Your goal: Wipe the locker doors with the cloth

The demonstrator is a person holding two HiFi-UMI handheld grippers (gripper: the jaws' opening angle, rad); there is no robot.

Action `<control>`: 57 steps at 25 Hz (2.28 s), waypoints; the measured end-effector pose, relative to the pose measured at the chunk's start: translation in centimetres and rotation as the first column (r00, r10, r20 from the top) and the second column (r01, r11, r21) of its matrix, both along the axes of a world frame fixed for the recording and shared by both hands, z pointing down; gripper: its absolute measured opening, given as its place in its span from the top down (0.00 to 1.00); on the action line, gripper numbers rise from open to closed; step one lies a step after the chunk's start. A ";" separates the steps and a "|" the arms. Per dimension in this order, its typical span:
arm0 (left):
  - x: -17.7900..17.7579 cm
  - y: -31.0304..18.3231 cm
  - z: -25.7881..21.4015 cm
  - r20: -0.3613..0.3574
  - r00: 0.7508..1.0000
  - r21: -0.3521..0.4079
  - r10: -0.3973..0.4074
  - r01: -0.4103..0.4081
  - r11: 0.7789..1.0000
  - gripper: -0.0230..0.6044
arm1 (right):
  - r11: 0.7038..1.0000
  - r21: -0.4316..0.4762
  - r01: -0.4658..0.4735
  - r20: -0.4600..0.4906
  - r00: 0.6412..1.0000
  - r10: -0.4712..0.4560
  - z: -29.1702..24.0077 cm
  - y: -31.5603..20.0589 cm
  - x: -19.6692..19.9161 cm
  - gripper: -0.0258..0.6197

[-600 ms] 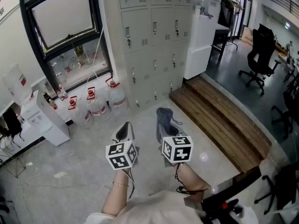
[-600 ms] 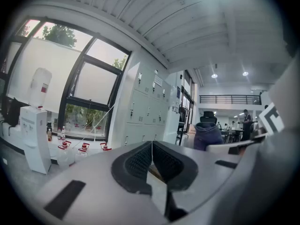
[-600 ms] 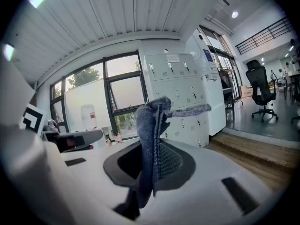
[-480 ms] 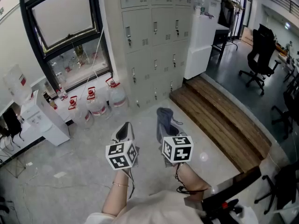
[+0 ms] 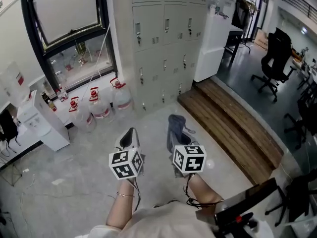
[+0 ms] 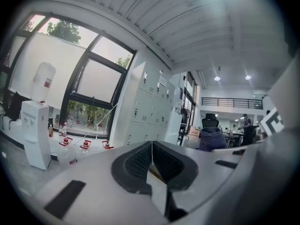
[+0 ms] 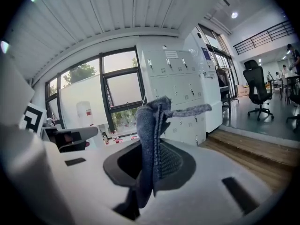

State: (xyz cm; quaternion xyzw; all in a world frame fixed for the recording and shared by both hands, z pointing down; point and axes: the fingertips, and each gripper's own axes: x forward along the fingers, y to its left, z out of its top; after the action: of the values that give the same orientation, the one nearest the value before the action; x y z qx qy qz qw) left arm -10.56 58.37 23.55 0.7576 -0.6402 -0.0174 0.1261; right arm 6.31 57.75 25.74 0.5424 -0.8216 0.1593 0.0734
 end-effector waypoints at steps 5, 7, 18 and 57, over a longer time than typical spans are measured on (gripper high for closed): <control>-0.8 -0.7 1.4 -0.023 1.000 -0.023 -0.014 0.013 1.000 0.95 | 1.000 -0.022 -0.005 -0.007 1.000 0.005 1.0 -0.7 0.0 0.90; -1.0 -1.3 2.2 -0.026 1.000 -0.031 -0.018 0.017 0.999 0.95 | 1.000 -0.028 -0.004 -0.008 1.000 0.003 1.5 -1.3 -0.1 0.90; -2.7 -10.3 2.0 -0.009 1.000 -0.016 -0.027 0.027 0.999 0.95 | 1.000 -0.028 -0.007 0.004 1.000 0.007 2.0 -10.8 -1.6 0.89; 0.0 -43.3 3.5 0.017 0.998 -0.026 0.057 -0.057 0.998 0.95 | 0.995 -0.079 -0.059 -0.014 0.998 0.058 5.1 -42.7 1.2 0.89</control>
State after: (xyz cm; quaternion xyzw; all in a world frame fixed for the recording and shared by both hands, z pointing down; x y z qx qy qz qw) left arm -10.55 15.07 27.02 0.7740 -0.6196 0.0013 0.1307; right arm 7.55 15.06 30.85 0.5639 -0.7979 0.1907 0.0949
